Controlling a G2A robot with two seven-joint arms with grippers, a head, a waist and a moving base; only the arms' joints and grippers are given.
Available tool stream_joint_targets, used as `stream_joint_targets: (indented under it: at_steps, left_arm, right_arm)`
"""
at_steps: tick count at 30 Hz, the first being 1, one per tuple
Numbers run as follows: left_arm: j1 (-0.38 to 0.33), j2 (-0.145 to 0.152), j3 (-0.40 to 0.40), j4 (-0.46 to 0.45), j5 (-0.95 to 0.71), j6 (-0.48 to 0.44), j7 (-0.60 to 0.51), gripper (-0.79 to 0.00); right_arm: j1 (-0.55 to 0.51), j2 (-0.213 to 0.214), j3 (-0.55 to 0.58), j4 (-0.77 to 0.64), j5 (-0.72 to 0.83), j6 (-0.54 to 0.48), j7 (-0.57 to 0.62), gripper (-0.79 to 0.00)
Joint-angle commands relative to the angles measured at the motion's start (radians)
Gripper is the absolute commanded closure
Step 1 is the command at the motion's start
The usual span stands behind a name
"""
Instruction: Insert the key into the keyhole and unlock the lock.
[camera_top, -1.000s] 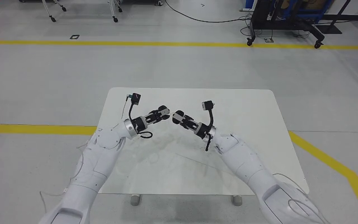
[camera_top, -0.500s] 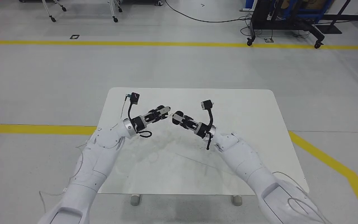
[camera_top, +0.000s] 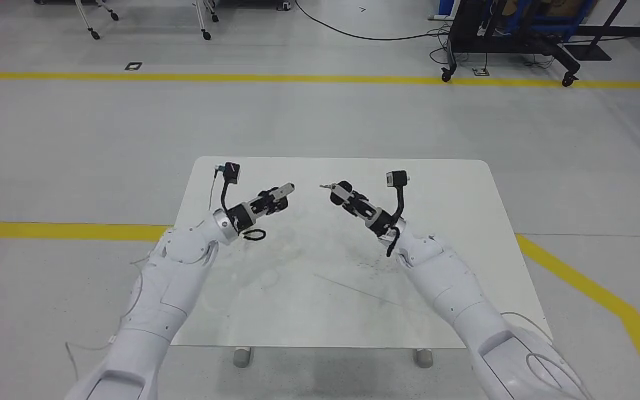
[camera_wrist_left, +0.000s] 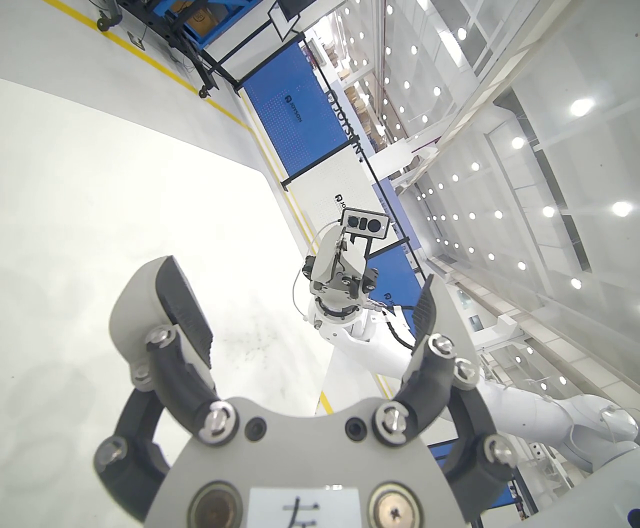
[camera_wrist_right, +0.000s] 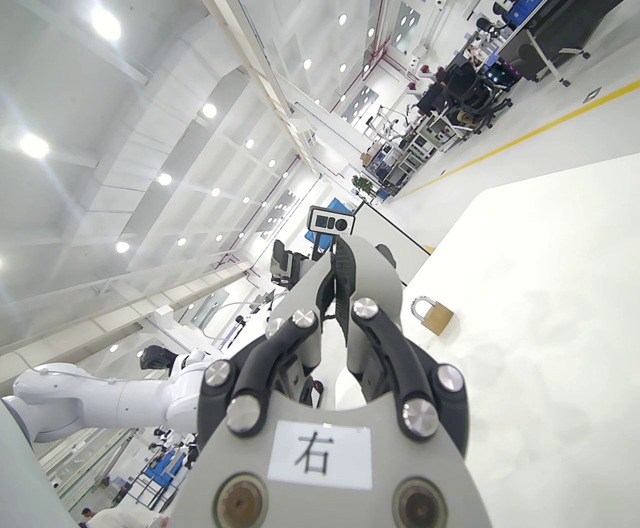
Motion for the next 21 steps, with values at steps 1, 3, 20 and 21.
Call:
stream_joint_targets:
  at_steps: [1,3,20,21]
  left_arm:
    - [0.018,0.013,-0.033,-0.061,0.062,-0.005,0.016,-0.785]
    - [0.059,0.038,-0.097,-0.158,0.193,0.010,0.034,-0.785]
    - [0.261,0.118,-0.114,-0.664,1.213,0.445,-0.351,-0.785]
    - [0.241,0.115,-0.091,-0.635,1.241,0.467,-0.354,-0.785]
  right_arm:
    - [0.000,0.000,0.000,0.000,0.000,0.000,0.000,0.000]
    - [0.000,0.000,0.000,0.000,0.000,0.000,0.000,0.000]
    - [0.000,0.000,0.000,0.000,0.000,0.000,0.000,0.000]
    - [0.000,0.000,0.000,0.000,0.000,0.000,0.000,0.000]
